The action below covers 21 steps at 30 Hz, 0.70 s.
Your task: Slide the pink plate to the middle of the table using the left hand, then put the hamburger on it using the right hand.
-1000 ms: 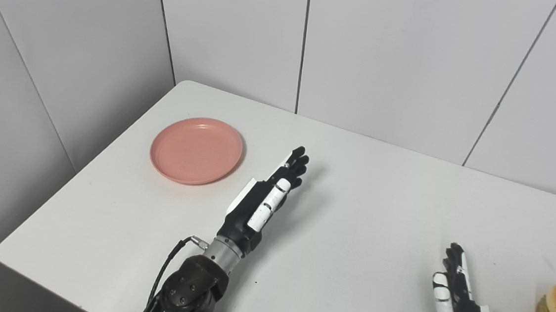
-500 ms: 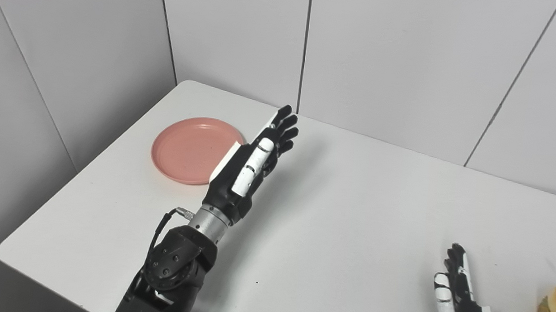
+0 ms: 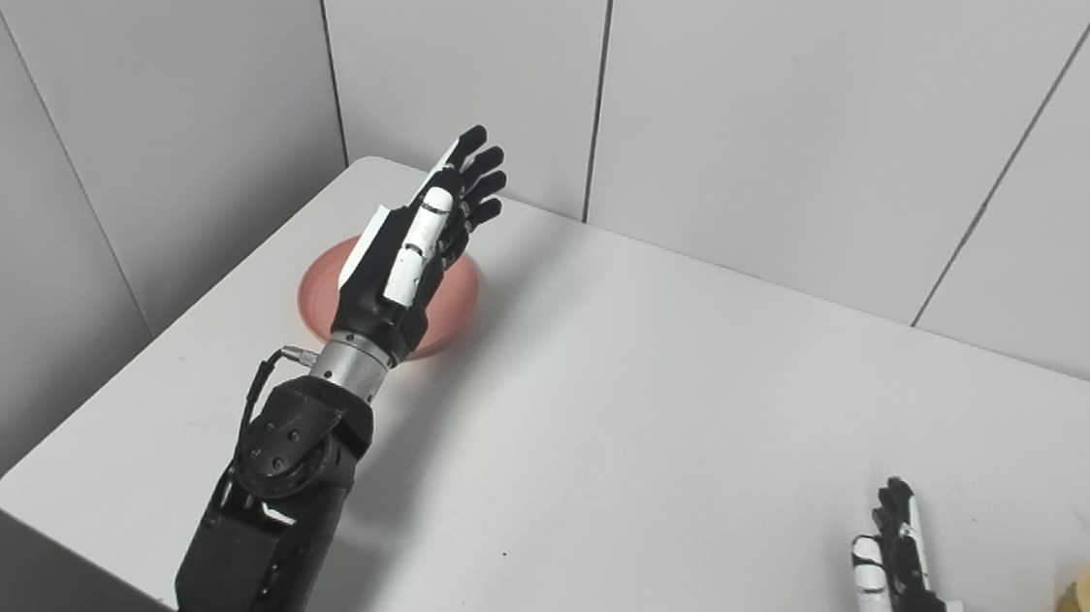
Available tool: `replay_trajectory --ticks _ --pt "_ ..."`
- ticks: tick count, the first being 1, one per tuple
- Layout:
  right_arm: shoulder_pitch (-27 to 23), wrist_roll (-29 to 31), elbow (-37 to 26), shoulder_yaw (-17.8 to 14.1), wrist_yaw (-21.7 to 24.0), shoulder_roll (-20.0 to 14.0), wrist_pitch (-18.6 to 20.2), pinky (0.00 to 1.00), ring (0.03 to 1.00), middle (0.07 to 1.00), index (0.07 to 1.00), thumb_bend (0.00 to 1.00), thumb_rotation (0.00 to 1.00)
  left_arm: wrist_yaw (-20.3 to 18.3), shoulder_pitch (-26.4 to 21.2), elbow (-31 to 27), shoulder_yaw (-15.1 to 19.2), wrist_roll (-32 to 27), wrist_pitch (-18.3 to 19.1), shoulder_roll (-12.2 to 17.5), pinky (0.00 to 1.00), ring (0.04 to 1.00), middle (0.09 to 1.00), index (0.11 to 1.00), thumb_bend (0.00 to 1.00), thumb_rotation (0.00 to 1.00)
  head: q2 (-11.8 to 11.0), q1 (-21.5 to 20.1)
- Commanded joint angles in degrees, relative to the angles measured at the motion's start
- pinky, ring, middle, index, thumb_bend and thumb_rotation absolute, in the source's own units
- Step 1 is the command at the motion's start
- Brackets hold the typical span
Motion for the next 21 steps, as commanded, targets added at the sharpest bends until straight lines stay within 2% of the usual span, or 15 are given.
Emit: replay_trajectory --ticks 1,6,13,18,21 --pt "0.03 -0.11 0.76 -0.02 0.08 -0.28 0.02 1.00 1.000 1.000 1.000 0.22 1.00 0.70 -2.41 -1.02 1.23 -0.93 -1.59 1.52 0.96 0.952 0.962 0.952 0.43 1.00 0.04 -0.01" --pt "0.10 -0.20 0.78 0.00 0.17 -0.43 -0.12 1.00 1.000 1.000 1.000 0.21 1.00 1.43 -3.39 -0.72 3.99 -1.76 -1.08 4.06 0.96 0.951 0.948 0.944 0.40 1.00 0.15 0.14" --pt "0.03 -0.06 0.83 -0.07 0.13 -0.29 0.16 1.00 1.000 1.000 1.000 0.22 1.00 0.96 -4.81 2.67 7.53 -4.94 -1.29 7.88 0.95 0.948 0.952 0.946 0.41 1.00 0.11 0.48" --pt "-0.01 0.20 0.98 -0.18 0.12 -0.19 0.20 1.00 1.000 1.000 1.000 0.22 1.00 1.31 -5.73 5.01 9.43 -7.37 -0.68 9.44 0.88 0.948 0.948 0.936 0.42 1.00 0.07 0.62" --pt "0.08 -0.35 0.97 0.00 -0.04 -0.26 -0.17 1.00 1.000 1.000 1.000 0.22 1.00 1.30 -6.25 7.25 10.25 -7.49 -1.23 10.80 0.91 0.941 0.943 0.933 0.41 1.00 0.05 0.64"
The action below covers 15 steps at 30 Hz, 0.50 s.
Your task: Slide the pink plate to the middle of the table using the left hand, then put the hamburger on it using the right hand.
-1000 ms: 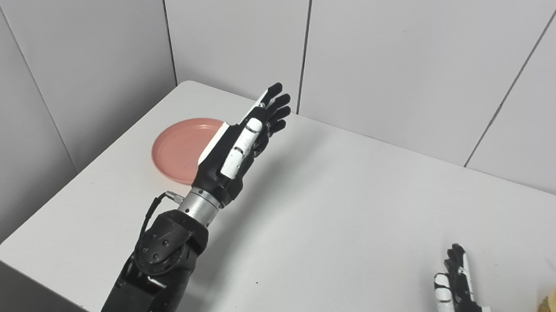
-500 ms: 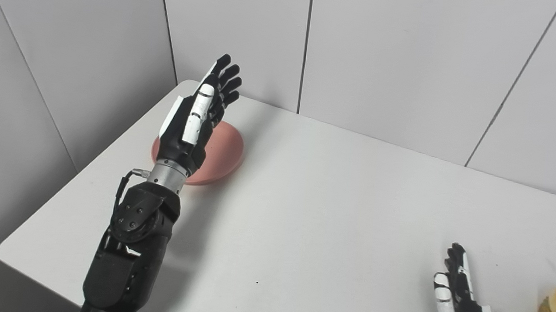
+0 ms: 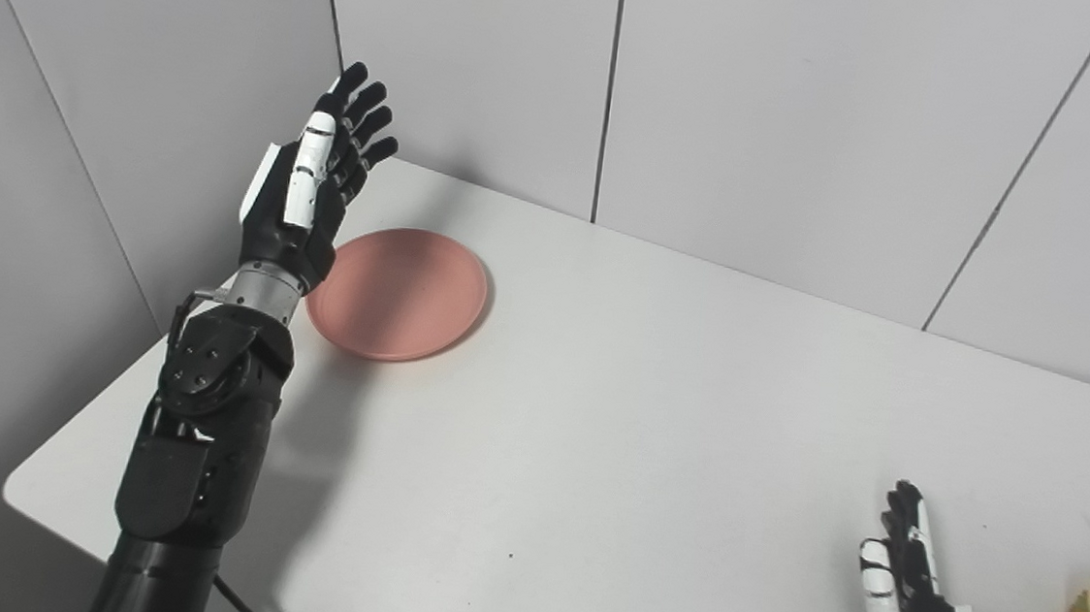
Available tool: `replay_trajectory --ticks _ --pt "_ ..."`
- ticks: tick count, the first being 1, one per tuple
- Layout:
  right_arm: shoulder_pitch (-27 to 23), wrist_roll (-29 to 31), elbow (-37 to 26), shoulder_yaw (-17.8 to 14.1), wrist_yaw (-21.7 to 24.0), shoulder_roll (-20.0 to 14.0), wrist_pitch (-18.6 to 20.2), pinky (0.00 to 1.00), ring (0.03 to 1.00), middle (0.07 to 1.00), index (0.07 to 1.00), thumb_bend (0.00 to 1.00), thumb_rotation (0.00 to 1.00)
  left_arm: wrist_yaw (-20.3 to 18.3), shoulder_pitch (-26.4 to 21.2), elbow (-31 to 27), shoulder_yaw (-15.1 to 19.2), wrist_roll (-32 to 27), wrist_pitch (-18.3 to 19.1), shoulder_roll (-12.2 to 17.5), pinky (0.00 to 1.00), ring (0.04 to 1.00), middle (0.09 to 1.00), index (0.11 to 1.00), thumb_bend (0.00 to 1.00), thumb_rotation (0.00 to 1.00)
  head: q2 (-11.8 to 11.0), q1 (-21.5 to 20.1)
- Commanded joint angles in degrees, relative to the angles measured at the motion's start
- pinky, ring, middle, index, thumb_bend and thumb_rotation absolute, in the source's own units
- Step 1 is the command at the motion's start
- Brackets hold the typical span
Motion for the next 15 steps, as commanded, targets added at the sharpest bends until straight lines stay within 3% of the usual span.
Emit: replay_trajectory --ticks 1,15 --pt "0.35 -0.32 0.79 0.08 -0.05 -0.22 -0.37 1.00 1.000 1.000 1.000 0.21 1.00 0.31 -2.66 0.53 1.04 -0.90 -1.54 2.28 0.91 0.940 0.943 0.933 0.41 1.00 0.07 -0.07" --pt "0.44 -0.50 0.72 0.09 -0.26 -0.29 -1.04 1.00 1.000 1.000 1.000 0.20 1.00 -0.22 -4.89 10.67 4.52 -4.63 -3.49 6.29 0.91 0.915 0.918 0.908 0.41 1.00 -0.16 0.33"
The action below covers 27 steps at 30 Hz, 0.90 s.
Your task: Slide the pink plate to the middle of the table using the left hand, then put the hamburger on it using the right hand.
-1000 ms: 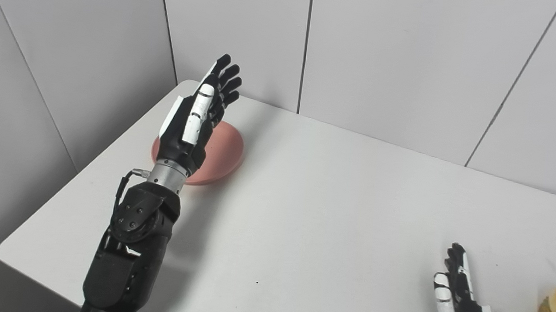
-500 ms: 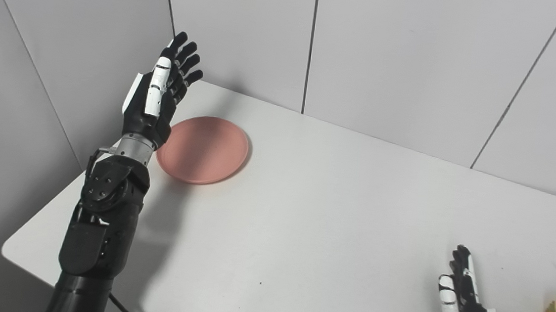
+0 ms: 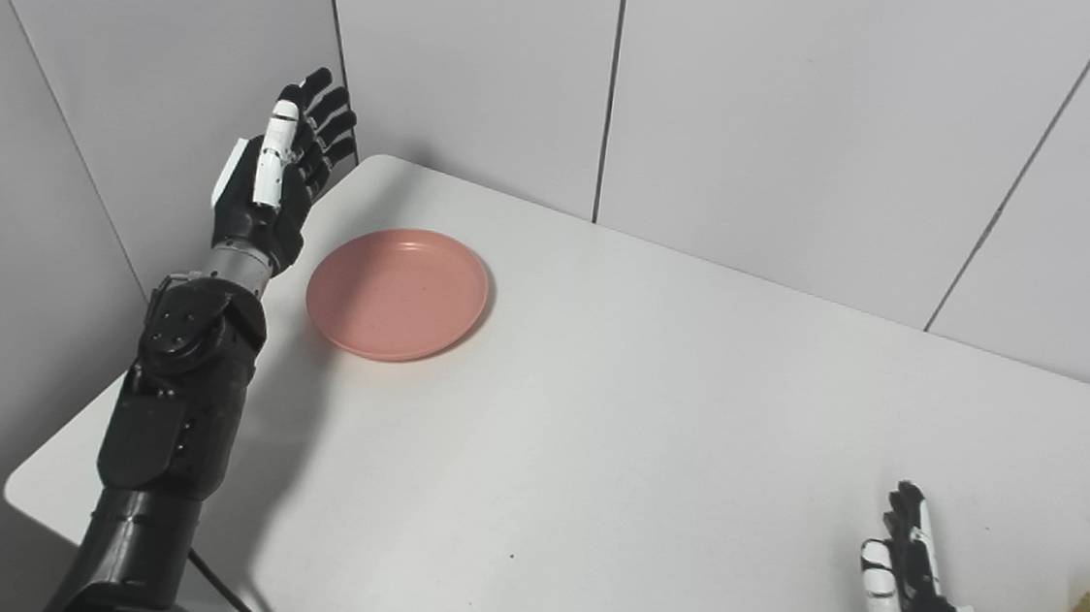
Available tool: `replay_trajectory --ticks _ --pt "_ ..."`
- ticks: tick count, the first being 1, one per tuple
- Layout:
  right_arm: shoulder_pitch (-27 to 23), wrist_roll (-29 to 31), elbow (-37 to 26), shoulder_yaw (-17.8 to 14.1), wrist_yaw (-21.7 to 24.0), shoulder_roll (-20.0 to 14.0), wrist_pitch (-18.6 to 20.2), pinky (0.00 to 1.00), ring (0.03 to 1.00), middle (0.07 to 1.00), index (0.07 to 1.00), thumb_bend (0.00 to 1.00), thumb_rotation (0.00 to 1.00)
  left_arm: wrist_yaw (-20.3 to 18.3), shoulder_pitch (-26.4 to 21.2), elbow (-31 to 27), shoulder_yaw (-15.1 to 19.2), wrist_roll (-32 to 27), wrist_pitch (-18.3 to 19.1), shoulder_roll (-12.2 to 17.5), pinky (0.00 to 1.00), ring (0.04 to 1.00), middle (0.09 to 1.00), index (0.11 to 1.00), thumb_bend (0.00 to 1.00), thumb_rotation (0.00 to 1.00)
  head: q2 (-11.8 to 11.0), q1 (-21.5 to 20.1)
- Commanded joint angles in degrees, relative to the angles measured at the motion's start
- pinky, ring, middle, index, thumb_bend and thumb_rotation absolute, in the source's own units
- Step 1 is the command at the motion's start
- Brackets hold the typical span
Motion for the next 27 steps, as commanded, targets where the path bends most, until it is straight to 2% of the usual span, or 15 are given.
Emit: replay_trajectory --ticks 1,6,13,27 --pt "0.47 -0.17 0.63 0.06 0.06 -0.31 -0.85 1.00 1.000 1.000 1.000 0.20 1.00 -0.08 -2.29 0.71 1.04 -0.93 -2.84 2.32 0.91 0.912 0.914 0.906 0.41 1.00 0.05 0.02" --pt "0.39 0.27 1.00 0.03 0.36 -0.55 -1.71 1.00 1.000 1.000 1.000 0.20 1.00 0.03 -2.86 3.43 2.00 -1.82 -3.26 2.96 0.91 0.922 0.924 0.909 0.40 1.00 0.20 0.04" --pt "0.41 -0.34 0.42 0.08 0.06 -0.55 -0.63 1.00 1.000 1.000 1.000 0.21 1.00 -0.25 -3.62 8.28 3.22 -3.45 -4.62 3.81 0.90 0.918 0.920 0.909 0.39 1.00 0.22 0.18" --pt "0.60 0.38 -0.07 -0.12 0.36 -0.57 -0.62 1.00 1.000 1.000 1.000 0.19 1.00 -0.02 -4.09 14.34 3.63 -4.21 -5.03 4.72 0.92 0.911 0.913 0.900 0.36 1.00 0.63 0.36"
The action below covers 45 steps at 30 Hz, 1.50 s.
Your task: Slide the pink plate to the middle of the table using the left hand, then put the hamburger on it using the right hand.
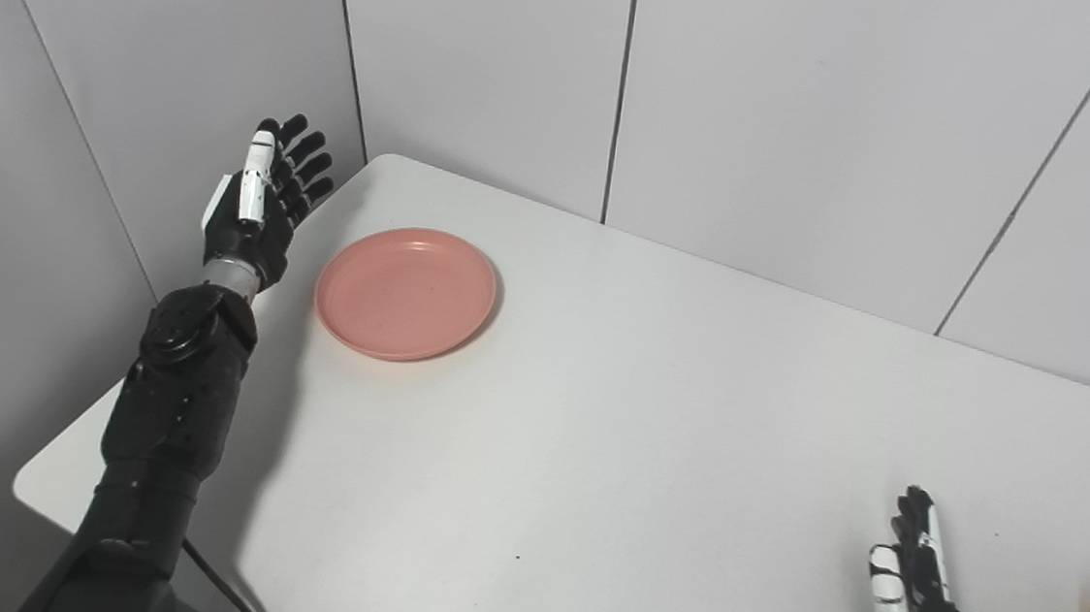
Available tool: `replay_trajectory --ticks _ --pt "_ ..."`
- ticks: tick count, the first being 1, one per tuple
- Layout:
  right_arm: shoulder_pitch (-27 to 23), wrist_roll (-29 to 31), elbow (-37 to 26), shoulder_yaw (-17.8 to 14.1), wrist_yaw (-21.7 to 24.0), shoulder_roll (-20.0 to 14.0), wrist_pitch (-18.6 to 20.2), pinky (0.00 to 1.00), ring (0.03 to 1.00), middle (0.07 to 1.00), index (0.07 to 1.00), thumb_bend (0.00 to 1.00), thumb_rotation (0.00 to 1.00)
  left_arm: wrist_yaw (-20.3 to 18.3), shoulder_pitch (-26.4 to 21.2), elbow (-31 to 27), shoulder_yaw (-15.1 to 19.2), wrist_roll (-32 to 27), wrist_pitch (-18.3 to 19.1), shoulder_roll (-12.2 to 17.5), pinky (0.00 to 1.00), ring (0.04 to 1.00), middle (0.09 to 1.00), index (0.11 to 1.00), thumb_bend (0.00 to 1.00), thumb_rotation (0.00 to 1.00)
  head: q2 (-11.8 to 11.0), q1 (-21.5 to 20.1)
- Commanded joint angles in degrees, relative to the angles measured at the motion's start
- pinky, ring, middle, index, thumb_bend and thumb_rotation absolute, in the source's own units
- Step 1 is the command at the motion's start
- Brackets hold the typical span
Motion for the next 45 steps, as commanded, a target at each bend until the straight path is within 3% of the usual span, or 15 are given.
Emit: replay_trajectory --ticks 1,7,21,32,45 --pt "0.60 0.07 -0.09 -0.08 0.19 -0.36 -0.35 1.00 1.000 1.000 1.000 0.18 1.00 -0.13 -2.39 -0.30 0.78 -0.87 -2.28 2.19 0.92 0.912 0.916 0.904 0.36 1.00 0.02 -0.08" --pt "0.69 0.35 -0.32 -0.13 0.34 -0.36 -0.17 1.00 1.000 1.000 1.000 0.19 1.00 0.25 -2.60 0.77 1.11 -1.25 -1.68 1.88 0.95 0.927 0.925 0.919 0.35 1.00 0.41 0.02" --pt "0.99 0.02 -1.76 -0.04 0.50 -0.43 1.00 1.00 1.000 1.000 1.000 0.18 1.00 -1.58 -3.16 8.62 -0.45 -0.36 -4.15 3.10 0.95 0.941 0.931 0.890 0.35 1.00 1.09 0.04" --pt "1.09 -0.02 -2.30 -0.04 0.70 -0.50 1.49 1.00 1.000 1.000 1.000 0.21 1.00 -4.71 -4.36 16.83 -0.76 -2.03 -6.89 3.87 0.95 0.949 0.952 0.946 0.31 1.00 1.52 -0.07" --pt "1.24 -0.49 -3.44 0.04 0.71 -0.31 2.59 1.00 1.000 1.000 1.000 0.22 1.00 -6.45 -5.50 24.91 -0.82 -2.86 -8.34 3.53 0.97 0.955 0.953 0.934 0.37 1.00 2.09 -0.42"
